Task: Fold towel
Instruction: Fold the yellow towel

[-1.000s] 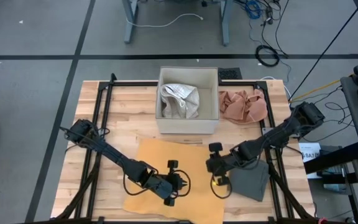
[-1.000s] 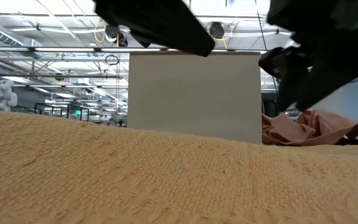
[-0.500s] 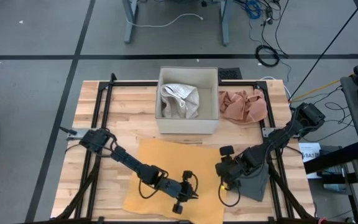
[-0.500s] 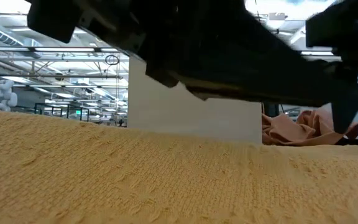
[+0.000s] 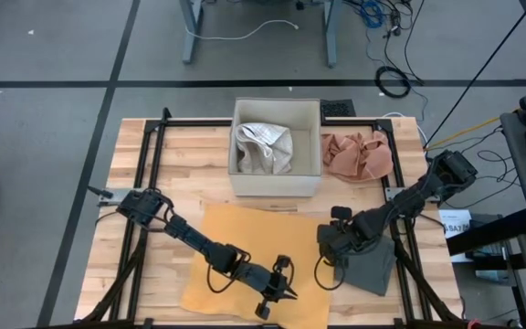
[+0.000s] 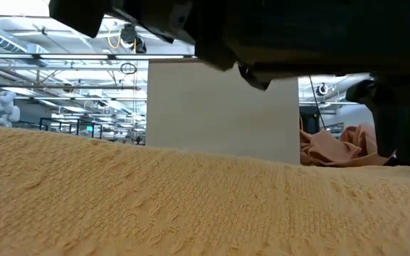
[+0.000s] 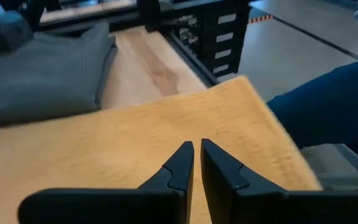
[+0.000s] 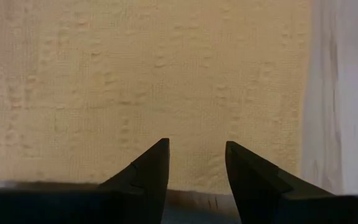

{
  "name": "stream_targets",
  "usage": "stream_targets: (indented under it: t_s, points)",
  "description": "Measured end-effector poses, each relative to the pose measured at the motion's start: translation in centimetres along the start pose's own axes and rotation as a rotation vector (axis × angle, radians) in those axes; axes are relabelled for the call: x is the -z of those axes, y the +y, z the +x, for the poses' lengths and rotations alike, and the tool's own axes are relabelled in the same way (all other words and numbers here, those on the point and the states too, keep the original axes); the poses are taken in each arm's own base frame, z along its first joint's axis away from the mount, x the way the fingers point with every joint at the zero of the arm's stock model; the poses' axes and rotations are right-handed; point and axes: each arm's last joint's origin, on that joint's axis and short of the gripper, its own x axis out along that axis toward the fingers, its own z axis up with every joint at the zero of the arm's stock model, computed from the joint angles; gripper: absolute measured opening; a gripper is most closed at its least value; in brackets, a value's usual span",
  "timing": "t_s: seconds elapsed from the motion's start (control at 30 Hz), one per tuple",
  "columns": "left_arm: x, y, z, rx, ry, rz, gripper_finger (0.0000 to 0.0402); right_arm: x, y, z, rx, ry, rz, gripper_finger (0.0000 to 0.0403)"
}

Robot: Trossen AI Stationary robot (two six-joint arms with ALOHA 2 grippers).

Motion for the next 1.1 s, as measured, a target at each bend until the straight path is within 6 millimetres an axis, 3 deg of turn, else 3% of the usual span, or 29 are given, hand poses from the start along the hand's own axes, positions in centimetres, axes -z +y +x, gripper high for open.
stream_targets:
  t_s: [0.4, 0.6, 0.77, 0.93, 1.1]
  points:
    - [0.1, 0.1, 0.0, -0.002, 0.012, 0.006, 0.0037, 0.2, -2.9, 0.7, 0.11, 0.104, 0.146, 0.0204]
    - [0.2, 0.1, 0.0, -0.001, 0.022, 0.007, 0.0037, 0.6, -2.6, 1.9, -0.044, 0.022, 0.226, 0.0219]
    - [0.2, 0.0, 0.0, 0.01, 0.02, 0.006, 0.0037, 1.5, -3.0, 3.1, -0.069, -0.016, 0.281, 0.0213]
    - [0.2, 0.0, 0.0, 0.017, 0.02, 0.006, 0.0037, 2.0, -3.2, 3.7, -0.064, -0.032, 0.266, 0.0155]
    - [0.2, 0.1, 0.0, 0.017, 0.017, 0.01, 0.0037, 1.5, -3.0, 3.7, -0.109, -0.073, 0.205, 0.0031]
